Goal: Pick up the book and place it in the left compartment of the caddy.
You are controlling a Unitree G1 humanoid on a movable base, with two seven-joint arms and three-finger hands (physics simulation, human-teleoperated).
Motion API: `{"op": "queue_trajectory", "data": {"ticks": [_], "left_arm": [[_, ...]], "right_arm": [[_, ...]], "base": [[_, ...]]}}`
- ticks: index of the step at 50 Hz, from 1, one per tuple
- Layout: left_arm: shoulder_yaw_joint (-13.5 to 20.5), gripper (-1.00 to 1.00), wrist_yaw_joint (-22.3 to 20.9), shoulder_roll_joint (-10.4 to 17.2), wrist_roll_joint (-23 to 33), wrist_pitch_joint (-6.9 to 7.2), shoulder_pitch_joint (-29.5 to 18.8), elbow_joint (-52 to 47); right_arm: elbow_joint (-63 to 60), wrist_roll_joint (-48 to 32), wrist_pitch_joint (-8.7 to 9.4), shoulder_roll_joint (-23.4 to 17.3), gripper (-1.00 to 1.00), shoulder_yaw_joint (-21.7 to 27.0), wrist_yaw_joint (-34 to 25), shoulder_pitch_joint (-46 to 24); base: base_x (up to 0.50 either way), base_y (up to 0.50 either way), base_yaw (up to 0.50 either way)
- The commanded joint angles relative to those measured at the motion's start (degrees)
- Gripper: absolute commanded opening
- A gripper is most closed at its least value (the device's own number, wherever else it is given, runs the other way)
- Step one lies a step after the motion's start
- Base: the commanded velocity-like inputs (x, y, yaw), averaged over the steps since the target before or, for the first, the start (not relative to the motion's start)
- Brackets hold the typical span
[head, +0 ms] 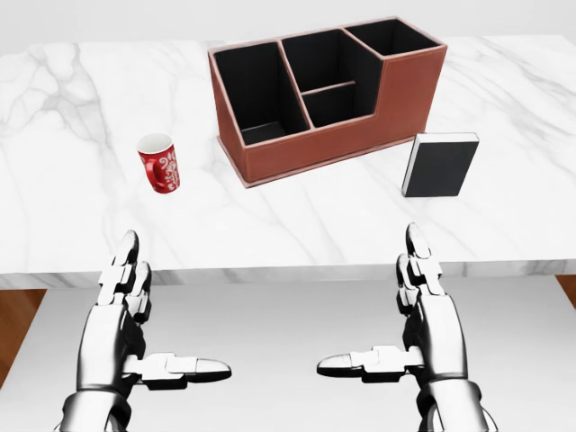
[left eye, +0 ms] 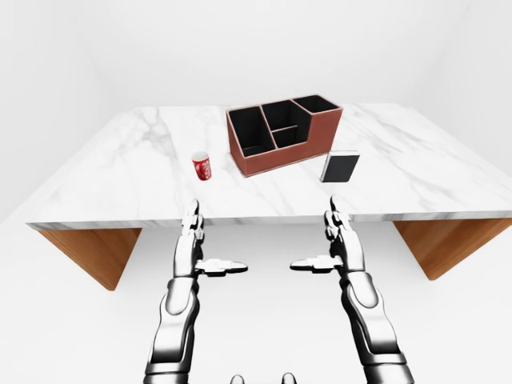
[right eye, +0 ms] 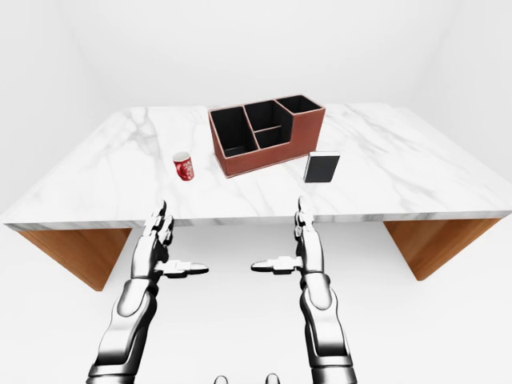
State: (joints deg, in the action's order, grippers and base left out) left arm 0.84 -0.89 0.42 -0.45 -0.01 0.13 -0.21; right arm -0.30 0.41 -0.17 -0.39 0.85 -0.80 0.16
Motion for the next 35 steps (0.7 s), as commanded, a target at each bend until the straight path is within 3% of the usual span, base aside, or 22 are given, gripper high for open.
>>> {"op": "queue_trajectory", "data": {"ticks": [1, 10, 19, 26, 35], "left_arm": [[1.4, 1.0, -1.3, 0.7, -0.5, 0.2, 0.7, -1.5], [2.3, 1.0, -1.1, 0.8, -0.9, 1.43, 1.4, -5.1], [3.5, 1.0, -1.0, 1.1, -1.8, 3.64, 1.7, -9.0], [3.9, 1.0, -1.1, 1.3, -2.0, 5.01, 1.8, -11.4], [4.4, 1.0, -1.3, 1.4, -1.9, 5.01, 1.9, -16.4]], "right_arm": [[-0.9, 0.3, -0.55, -0.7, 1.0, 1.4, -0.9, 0.5], [-4.0, -0.5, 1.03, -0.7, 1.0, 1.3, -0.9, 1.5], [-9.8, -0.7, 5.17, -0.9, 1.0, 1.7, -1.4, 2.0], [-13.8, -1.4, 5.17, -0.9, 1.0, 1.5, -1.9, 2.3], [-17.9, -2.1, 5.17, -1.0, 1.0, 1.8, -2.5, 2.2]], "base": [[0.0, 0.0, 0.0], [0.0, 0.0, 0.0], [0.0, 0.0, 0.0], [0.0, 0.0, 0.0], [0.0, 0.0, 0.0]]}}
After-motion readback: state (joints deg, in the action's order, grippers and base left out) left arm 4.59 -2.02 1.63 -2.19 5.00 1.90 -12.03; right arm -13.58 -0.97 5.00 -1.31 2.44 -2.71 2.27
